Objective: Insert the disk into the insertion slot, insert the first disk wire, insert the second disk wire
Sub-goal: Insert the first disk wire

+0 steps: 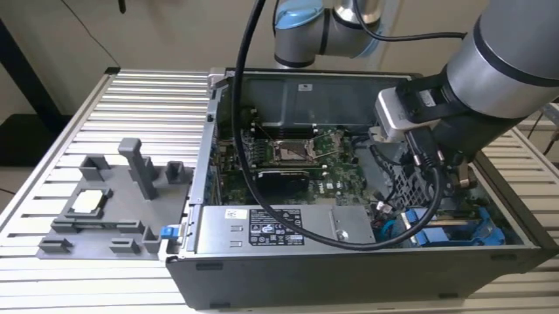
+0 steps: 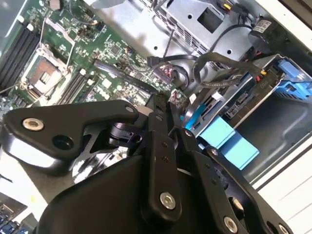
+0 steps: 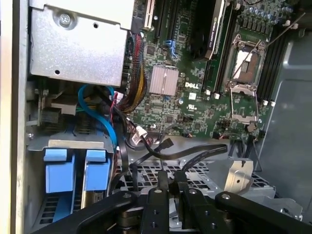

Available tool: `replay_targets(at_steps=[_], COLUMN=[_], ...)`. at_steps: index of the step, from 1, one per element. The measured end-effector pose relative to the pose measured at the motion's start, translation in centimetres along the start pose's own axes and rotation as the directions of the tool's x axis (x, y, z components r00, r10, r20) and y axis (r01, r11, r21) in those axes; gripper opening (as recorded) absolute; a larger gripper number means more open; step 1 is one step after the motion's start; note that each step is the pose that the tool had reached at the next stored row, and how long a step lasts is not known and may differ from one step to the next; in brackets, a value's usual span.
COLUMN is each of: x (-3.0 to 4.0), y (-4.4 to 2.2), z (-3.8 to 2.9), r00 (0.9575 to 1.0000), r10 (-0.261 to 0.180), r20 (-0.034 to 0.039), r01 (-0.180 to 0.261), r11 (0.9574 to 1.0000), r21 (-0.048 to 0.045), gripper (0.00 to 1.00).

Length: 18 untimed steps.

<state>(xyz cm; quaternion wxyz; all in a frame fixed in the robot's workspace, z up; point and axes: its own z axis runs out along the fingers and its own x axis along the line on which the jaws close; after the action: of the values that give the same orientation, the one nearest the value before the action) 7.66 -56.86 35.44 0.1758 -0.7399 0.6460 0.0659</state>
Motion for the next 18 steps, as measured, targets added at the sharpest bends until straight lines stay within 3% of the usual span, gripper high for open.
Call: replay_targets(at_steps=[6,8,14,18], x=[0.12,0.12,0.08,0.12], y=[0.04,0.04,0.01,0.02], z=[0.19,0.19,0.00,0.13], r00=[1.0000,1.0000,1.0000,1.0000], r10=[0.000,0.000,0.000,-0.001], r20=[0.0010,0.0008,0.0012,-0.0019], r01=[0.000,0.000,0.000,0.001], r11=[1.0000,1.0000,1.0000,1.0000], r21=[0.0001,0.0001,0.0001,0.0014], gripper=[0.19,0.11,0.11,0.25])
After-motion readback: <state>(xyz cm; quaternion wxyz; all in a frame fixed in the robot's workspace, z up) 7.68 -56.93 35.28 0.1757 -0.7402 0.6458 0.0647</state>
